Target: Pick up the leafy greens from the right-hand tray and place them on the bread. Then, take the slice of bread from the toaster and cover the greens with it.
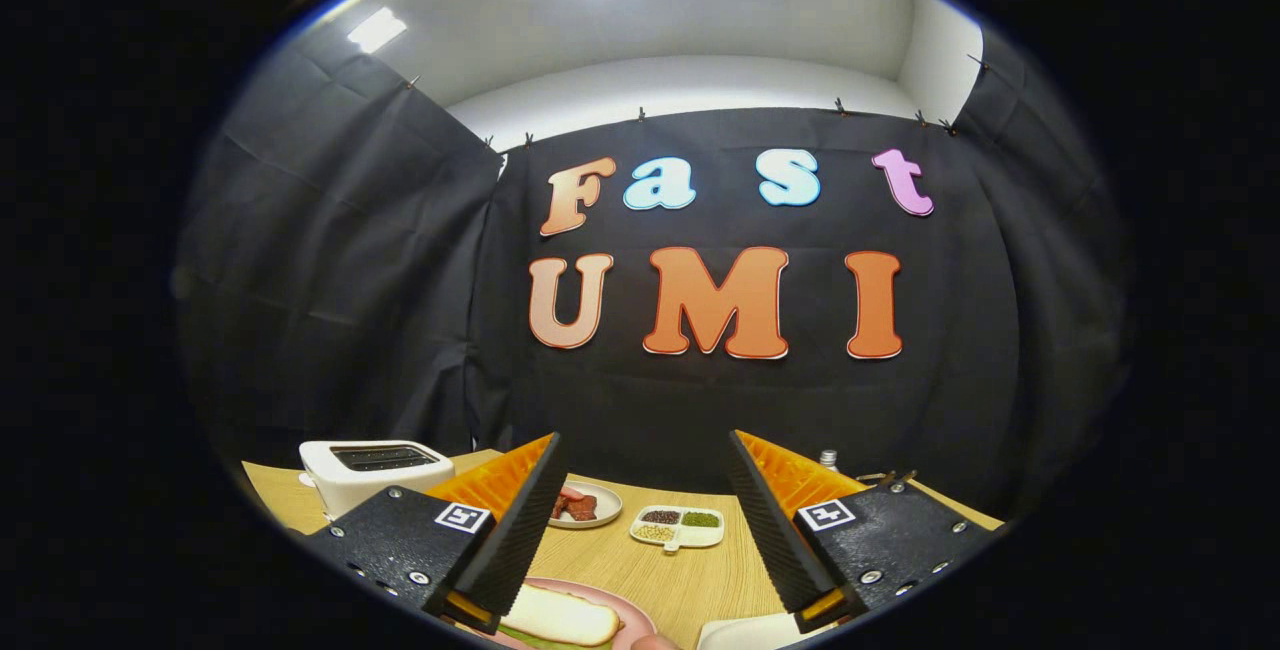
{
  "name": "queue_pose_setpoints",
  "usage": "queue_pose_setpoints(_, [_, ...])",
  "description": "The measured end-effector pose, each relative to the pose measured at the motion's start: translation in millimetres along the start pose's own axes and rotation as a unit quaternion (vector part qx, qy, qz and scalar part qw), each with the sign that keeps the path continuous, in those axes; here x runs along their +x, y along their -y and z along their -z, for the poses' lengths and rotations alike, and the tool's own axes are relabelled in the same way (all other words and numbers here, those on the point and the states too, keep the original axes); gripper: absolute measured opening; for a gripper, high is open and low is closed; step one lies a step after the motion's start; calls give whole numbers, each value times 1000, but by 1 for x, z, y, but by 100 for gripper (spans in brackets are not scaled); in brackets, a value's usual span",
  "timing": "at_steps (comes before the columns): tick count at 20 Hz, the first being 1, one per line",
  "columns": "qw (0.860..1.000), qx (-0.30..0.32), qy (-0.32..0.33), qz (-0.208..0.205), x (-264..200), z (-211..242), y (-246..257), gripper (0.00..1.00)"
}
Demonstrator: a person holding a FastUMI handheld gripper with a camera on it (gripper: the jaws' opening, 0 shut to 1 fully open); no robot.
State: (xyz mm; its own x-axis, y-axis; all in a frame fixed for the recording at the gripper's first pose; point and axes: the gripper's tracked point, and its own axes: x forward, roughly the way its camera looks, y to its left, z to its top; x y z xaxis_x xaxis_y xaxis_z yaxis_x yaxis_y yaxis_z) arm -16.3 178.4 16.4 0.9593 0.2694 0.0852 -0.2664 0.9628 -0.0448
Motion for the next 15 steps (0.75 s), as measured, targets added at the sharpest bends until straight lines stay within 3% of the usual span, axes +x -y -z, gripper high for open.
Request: queue_pose_setpoints(15, [1000,18,5,-3,-4,-4,-6,96])
